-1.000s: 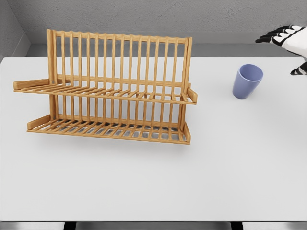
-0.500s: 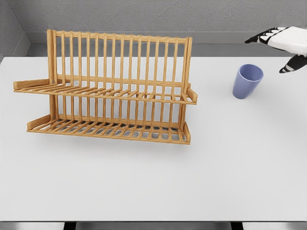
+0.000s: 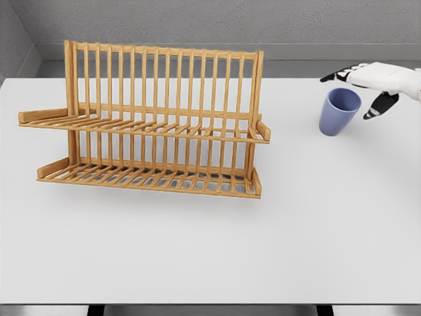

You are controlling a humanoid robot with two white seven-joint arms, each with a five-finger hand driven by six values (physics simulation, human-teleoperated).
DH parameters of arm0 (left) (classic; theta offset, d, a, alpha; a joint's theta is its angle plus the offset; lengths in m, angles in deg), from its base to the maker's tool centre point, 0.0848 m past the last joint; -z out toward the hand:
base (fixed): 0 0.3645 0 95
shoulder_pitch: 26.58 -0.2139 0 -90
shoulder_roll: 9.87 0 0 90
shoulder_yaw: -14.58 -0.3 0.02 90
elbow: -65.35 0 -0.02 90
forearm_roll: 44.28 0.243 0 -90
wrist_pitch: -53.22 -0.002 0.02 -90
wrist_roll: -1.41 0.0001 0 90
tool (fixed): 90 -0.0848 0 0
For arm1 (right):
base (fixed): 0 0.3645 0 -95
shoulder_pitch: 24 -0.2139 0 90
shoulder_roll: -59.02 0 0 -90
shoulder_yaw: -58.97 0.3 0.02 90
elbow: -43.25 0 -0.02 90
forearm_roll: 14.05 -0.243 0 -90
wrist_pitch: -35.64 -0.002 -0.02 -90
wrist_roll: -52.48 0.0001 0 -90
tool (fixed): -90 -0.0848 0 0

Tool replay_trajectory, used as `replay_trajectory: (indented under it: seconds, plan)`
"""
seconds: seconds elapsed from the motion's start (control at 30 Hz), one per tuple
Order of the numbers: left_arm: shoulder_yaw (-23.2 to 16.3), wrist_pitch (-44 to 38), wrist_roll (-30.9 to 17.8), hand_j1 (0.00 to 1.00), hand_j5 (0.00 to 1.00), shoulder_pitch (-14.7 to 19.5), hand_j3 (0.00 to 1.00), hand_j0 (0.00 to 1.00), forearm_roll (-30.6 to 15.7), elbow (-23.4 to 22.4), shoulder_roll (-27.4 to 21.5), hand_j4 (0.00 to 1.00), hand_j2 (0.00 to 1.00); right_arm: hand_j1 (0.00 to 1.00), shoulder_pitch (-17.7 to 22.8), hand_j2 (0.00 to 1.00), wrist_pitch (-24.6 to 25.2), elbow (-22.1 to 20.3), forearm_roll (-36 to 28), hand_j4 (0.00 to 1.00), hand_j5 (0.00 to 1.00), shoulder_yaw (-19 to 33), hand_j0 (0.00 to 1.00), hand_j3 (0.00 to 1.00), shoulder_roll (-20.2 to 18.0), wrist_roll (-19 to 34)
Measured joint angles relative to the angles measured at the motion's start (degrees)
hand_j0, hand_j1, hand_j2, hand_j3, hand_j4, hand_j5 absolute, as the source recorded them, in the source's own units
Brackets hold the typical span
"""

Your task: Right arm put cup on second shelf

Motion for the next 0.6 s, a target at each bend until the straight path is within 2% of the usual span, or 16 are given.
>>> replay_trajectory:
  seconds: [0.23, 0.6]
  plan:
    - [0.0, 0.0, 0.02, 1.0, 1.0, 0.0, 1.0, 1.0, 0.0, 0.0, 0.0, 1.0, 1.0, 1.0, -1.23, 1.0, -0.05, 3.75, 0.31, 1.0, 1.0, -0.89, 1.0, 1.0, 1.57, 0.0]
    - [0.0, 0.0, 0.0, 1.0, 1.0, 0.0, 1.0, 1.0, 0.0, -0.01, 0.0, 1.0, 1.0, 1.0, -1.85, 1.0, 0.18, 7.11, 0.49, 1.0, 1.0, -2.6, 1.0, 1.0, 3.94, 0.0]
